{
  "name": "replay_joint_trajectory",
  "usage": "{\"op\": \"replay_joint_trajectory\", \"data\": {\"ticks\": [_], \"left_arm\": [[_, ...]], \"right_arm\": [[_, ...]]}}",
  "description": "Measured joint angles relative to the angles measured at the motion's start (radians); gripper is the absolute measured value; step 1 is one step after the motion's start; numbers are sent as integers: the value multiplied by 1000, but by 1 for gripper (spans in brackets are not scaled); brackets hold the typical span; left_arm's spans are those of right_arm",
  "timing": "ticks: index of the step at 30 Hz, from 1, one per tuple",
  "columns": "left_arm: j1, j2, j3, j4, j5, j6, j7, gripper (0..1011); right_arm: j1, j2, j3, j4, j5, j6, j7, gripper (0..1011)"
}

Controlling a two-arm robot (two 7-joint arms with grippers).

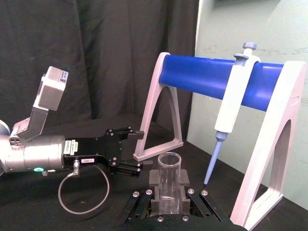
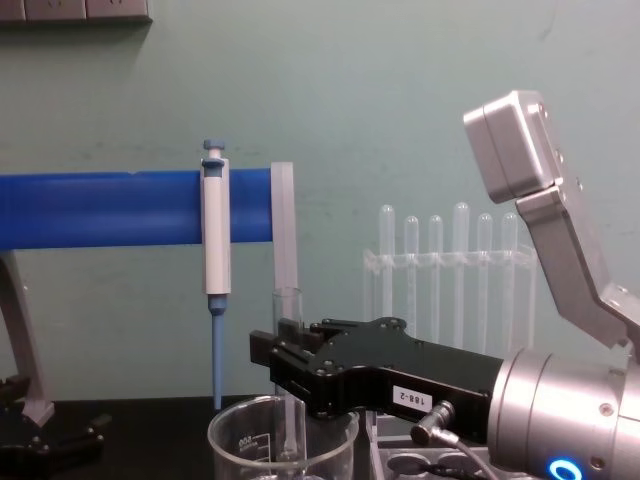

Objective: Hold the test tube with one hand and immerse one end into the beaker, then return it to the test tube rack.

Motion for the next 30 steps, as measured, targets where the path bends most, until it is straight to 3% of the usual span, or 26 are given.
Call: {"op": "replay_joint_trajectory", "data": {"ticks": [30], "left_arm": [[0,0,0,0,0,0,0,1000]], "right_arm": [[0,0,0,0,0,0,0,226]]}}
